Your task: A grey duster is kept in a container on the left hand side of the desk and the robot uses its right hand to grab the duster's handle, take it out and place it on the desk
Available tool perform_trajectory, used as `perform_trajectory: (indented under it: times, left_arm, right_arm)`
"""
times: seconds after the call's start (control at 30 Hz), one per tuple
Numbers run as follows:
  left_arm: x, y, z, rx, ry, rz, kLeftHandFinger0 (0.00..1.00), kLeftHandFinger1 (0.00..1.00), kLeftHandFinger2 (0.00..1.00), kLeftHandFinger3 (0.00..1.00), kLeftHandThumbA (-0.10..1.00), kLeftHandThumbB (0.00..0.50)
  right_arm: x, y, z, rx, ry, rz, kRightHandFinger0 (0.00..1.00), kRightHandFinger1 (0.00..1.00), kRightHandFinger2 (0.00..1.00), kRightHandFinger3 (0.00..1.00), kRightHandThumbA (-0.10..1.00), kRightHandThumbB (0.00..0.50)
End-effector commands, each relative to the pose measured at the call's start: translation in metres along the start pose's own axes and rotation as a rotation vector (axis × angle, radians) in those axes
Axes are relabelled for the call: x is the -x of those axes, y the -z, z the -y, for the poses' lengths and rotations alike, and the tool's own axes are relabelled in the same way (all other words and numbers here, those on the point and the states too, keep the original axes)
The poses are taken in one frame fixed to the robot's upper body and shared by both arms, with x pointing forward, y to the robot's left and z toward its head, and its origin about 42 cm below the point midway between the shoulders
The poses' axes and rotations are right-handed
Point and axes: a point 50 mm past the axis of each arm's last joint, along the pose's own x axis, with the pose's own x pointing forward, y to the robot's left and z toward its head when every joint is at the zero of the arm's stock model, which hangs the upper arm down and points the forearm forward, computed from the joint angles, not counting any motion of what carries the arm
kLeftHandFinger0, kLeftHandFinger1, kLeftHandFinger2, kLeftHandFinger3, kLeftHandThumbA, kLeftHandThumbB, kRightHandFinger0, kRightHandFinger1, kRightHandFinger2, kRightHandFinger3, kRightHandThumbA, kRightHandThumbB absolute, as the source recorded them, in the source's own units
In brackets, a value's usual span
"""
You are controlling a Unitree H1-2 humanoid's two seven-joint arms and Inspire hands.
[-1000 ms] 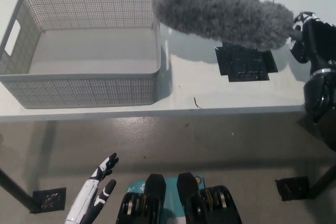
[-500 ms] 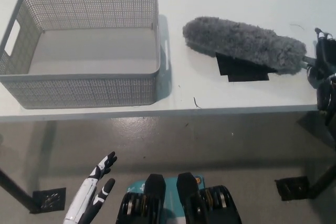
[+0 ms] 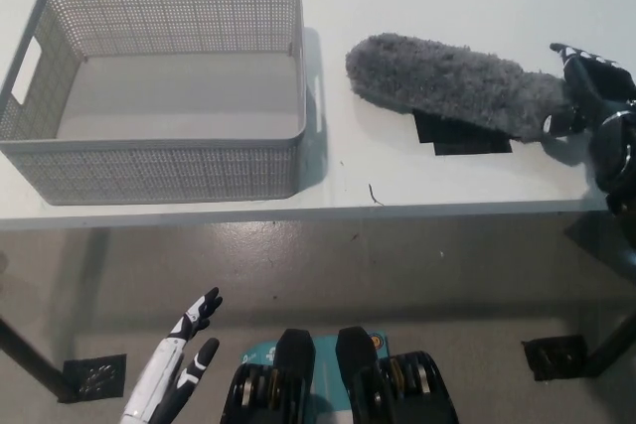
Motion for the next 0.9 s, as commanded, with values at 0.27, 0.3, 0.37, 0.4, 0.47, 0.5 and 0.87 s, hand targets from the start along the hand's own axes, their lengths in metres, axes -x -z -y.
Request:
perform_trajectory:
  times: [0.27, 0.3, 0.37, 0.4, 0.47, 0.5, 0.87]
  left_arm:
    - [-0.015, -0.011, -0.015, -0.016, -0.030, 0.059, 1.00, 1.00, 1.00, 1.00, 1.00, 0.137]
    - [-0.015, -0.011, -0.015, -0.015, -0.028, 0.057, 1.00, 1.00, 1.00, 1.00, 1.00, 0.138]
    - [-0.013, -0.010, -0.014, -0.009, -0.022, 0.051, 1.00, 1.00, 1.00, 1.00, 1.00, 0.134]
    - [-0.013, -0.010, -0.014, -0.009, -0.020, 0.052, 1.00, 1.00, 1.00, 1.00, 1.00, 0.134]
    - [-0.012, -0.009, -0.014, -0.010, -0.019, 0.052, 1.00, 1.00, 1.00, 1.00, 1.00, 0.128]
    - [-0.012, -0.008, -0.014, -0.010, -0.019, 0.051, 1.00, 1.00, 1.00, 1.00, 1.00, 0.127]
    - [-0.007, -0.001, 0.002, 0.020, -0.029, 0.050, 1.00, 1.00, 1.00, 1.00, 1.00, 0.111]
  right_arm:
    - [0.317, -0.079, 0.241, -0.692, 0.424, 1.424, 1.00, 1.00, 1.00, 1.00, 1.00, 0.487]
    - [0.328, -0.078, 0.233, -0.690, 0.496, 1.452, 1.00, 1.00, 1.00, 1.00, 1.00, 0.494]
    - [0.355, -0.076, 0.203, -0.699, 0.654, 1.517, 1.00, 1.00, 1.00, 1.00, 1.00, 0.496]
    - [0.358, -0.073, 0.189, -0.700, 0.715, 1.550, 1.00, 1.00, 1.00, 1.00, 1.00, 0.475]
    - [0.365, -0.064, 0.143, -0.717, 0.773, 1.645, 1.00, 1.00, 1.00, 1.00, 0.93, 0.450]
    - [0.367, -0.062, 0.129, -0.733, 0.760, 1.666, 1.00, 1.00, 1.00, 1.00, 0.92, 0.441]
    - [0.440, -0.076, -0.040, -1.038, 0.815, 1.110, 1.00, 1.00, 1.00, 1.00, 1.00, 0.270]
